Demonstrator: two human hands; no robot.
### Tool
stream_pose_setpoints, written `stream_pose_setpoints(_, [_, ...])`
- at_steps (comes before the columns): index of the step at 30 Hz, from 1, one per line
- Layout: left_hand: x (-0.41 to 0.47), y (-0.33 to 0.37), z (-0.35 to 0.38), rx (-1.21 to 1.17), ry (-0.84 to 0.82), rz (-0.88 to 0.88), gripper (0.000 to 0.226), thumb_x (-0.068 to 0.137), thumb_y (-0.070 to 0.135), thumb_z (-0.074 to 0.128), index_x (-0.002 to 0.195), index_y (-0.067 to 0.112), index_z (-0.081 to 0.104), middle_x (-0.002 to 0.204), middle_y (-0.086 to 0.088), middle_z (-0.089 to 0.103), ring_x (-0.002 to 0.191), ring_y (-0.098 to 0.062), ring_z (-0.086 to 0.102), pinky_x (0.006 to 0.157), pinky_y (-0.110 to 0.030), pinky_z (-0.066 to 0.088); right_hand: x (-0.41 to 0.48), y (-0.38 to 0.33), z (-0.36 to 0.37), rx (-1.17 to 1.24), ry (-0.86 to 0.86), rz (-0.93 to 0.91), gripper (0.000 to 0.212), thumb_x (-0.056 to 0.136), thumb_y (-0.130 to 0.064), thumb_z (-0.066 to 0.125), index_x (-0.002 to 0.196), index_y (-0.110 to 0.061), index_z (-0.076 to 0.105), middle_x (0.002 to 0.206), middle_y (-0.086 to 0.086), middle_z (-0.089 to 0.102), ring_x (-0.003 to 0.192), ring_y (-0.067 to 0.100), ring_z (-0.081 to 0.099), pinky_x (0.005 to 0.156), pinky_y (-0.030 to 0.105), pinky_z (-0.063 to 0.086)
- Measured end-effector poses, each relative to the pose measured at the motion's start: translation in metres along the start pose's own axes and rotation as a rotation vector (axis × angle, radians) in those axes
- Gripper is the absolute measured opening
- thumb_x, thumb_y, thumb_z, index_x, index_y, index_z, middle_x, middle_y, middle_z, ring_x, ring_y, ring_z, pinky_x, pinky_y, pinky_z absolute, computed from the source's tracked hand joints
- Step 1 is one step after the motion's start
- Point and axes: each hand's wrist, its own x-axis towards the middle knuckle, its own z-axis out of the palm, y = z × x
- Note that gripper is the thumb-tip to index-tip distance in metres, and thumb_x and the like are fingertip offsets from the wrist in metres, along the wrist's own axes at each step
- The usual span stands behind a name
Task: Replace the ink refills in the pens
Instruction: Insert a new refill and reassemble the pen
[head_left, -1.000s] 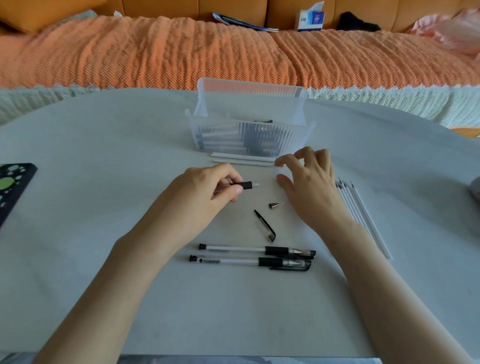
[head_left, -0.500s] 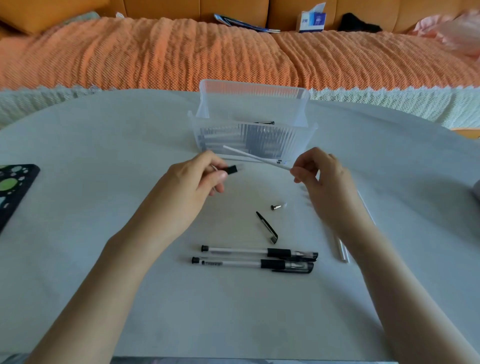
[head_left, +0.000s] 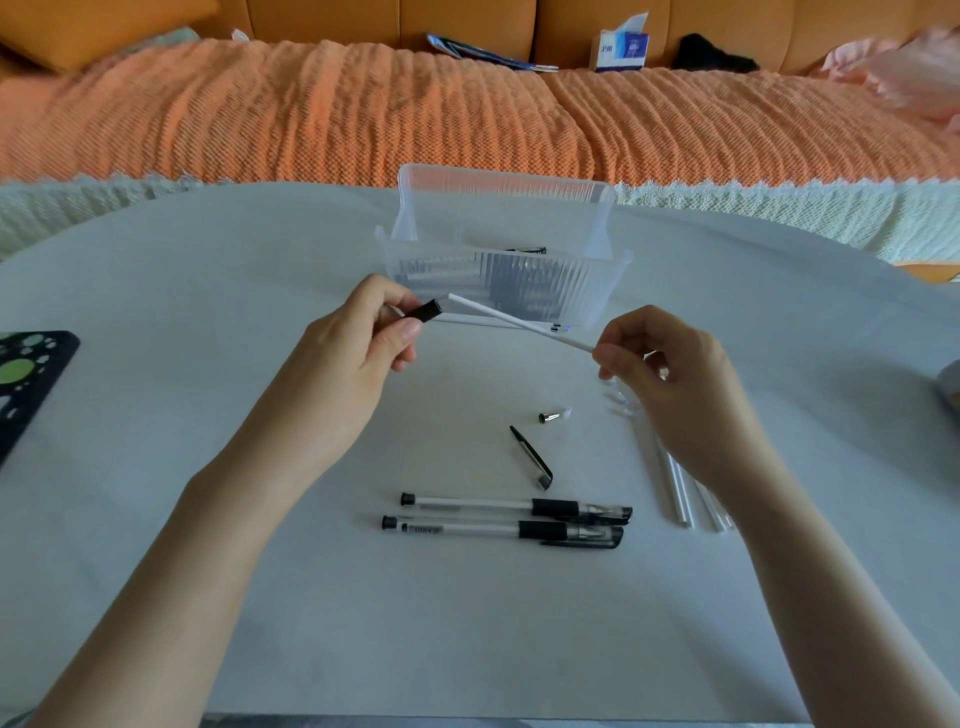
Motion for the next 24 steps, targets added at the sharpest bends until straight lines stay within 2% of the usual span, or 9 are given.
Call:
stream_pose_setpoints(4, [0.000,0.000,0.000,-0.002,0.001,0.000,0.009,0.097,0.020,0.045,0.094,0.028,0.048,0.078,0.007,0.059,0.077,-0.001,0.055,0.075,-0.020,0.042,0.000,0.000,-0.001,0.009,0.017,-0.001,0.014,0.086,-0.015,0.061,0.076,-0.024,0.057,0.067,-0.005,0.064,0.065,0.029,0.049,0.053,0.016,0.031])
stream_pose_setpoints(8, [0.000,0.001,0.000,-0.002,0.004,0.005,0.016,0.096,0.019,0.045,0.089,0.034,0.046,0.078,0.008,0.059,0.078,0.000,0.055,0.072,-0.016,0.041,0.000,0.000,-0.003,0.011,0.003,0.001,0.014,0.085,-0.015,0.061,0.076,-0.024,0.057,0.067,-0.005,0.063,0.059,0.014,0.043,0.053,0.015,0.031])
stream_pose_setpoints(11, [0.000,0.001,0.000,0.007,-0.003,0.004,0.010,0.096,0.018,0.046,0.093,0.028,0.048,0.078,0.007,0.060,0.078,-0.001,0.055,0.070,-0.013,0.039,0.000,0.001,-0.003,-0.007,-0.012,-0.001,0.014,0.085,-0.014,0.062,0.076,-0.024,0.058,0.067,-0.004,0.063,0.056,0.007,0.040,0.053,0.014,0.030])
stream_pose_setpoints(16, [-0.001,0.002,-0.003,0.038,-0.021,0.015,0.008,0.095,0.017,0.049,0.094,0.025,0.051,0.079,0.008,0.061,0.079,0.004,0.056,0.066,-0.005,0.035,0.001,0.002,-0.004,-0.045,-0.016,0.000,0.013,0.083,-0.009,0.063,0.076,-0.019,0.059,0.066,-0.006,0.061,0.058,0.007,0.043,0.056,0.012,0.033])
stream_pose_setpoints(19, [-0.001,0.002,-0.006,0.065,-0.024,0.024,0.010,0.093,0.016,0.053,0.095,0.025,0.054,0.079,0.011,0.062,0.079,0.005,0.057,0.070,-0.009,0.039,0.000,0.001,-0.005,-0.081,-0.017,-0.010,0.015,0.083,-0.007,0.063,0.075,-0.019,0.059,0.068,-0.006,0.058,0.061,0.003,0.043,0.059,0.010,0.033])
stream_pose_setpoints(24, [-0.002,-0.003,-0.012,0.204,-0.073,0.033,0.011,0.086,0.021,0.064,0.091,0.030,0.061,0.082,0.015,0.064,0.080,0.000,0.059,0.078,-0.031,0.047,-0.003,-0.002,-0.006,-0.176,-0.062,-0.044,0.018,0.082,-0.009,0.065,0.075,-0.023,0.058,0.071,-0.009,0.056,0.065,-0.005,0.044,0.061,0.008,0.034])
